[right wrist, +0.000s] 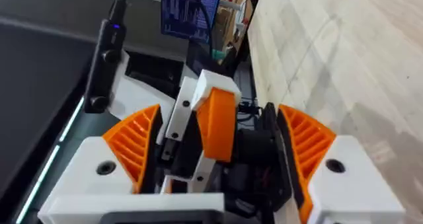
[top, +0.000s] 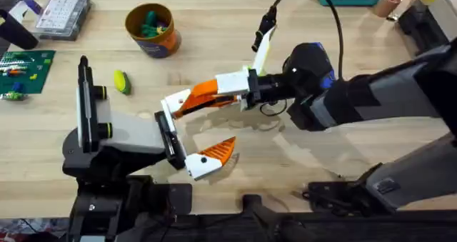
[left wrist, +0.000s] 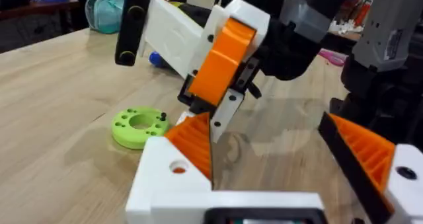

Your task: Pick up the gripper from the table and insert it into the empty holder that is missing its gripper. Then pick up a screw, insert it into the mounting hole, and use the screwdriver to tighten it. Finally, clean up the table by picking up the vegetable and placing it into the bucket.

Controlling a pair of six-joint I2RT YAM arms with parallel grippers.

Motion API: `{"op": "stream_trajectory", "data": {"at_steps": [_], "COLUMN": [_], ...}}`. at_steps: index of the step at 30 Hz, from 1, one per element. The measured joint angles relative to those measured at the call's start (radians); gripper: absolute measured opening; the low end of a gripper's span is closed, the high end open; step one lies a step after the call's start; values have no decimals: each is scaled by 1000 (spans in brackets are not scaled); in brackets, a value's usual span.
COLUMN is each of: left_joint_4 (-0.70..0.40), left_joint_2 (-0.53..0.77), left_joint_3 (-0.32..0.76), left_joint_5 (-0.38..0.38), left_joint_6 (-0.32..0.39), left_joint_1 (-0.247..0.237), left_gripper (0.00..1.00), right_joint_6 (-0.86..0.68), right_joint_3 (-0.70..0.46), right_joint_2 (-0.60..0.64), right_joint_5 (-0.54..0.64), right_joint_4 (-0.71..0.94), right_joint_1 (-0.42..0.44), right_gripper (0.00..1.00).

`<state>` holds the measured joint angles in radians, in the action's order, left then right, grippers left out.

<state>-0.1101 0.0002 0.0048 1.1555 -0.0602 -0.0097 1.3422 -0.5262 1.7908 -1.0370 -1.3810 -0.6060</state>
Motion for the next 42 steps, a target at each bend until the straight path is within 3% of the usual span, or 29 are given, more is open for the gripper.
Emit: {"op": "stream_trajectory", "data": {"at_steps": [14,18,28,37,42], "left_joint_4": [-1,-1,-1,-1,-1], "left_joint_2": [0,0,0,0,0], "left_joint_3": [0,0,0,0,0], "left_joint_5": [4,4,4,4,4], "left_joint_6": [0,0,0,0,0], "left_joint_1": [0,0,0,0,0], "left_gripper": [986,986,986,986,986], "right_joint_6": [0,-13,-188,-403,-595], "right_joint_3": [0,0,4,-26,-116], "right_joint_2": [0,-7,-255,-486,-578], "right_joint_5": [5,5,-11,-127,-109], "right_joint_4": [1,66,484,944,1319], "right_joint_1": [0,5,144,450,522], "right_gripper": [996,996,996,996,996]}}
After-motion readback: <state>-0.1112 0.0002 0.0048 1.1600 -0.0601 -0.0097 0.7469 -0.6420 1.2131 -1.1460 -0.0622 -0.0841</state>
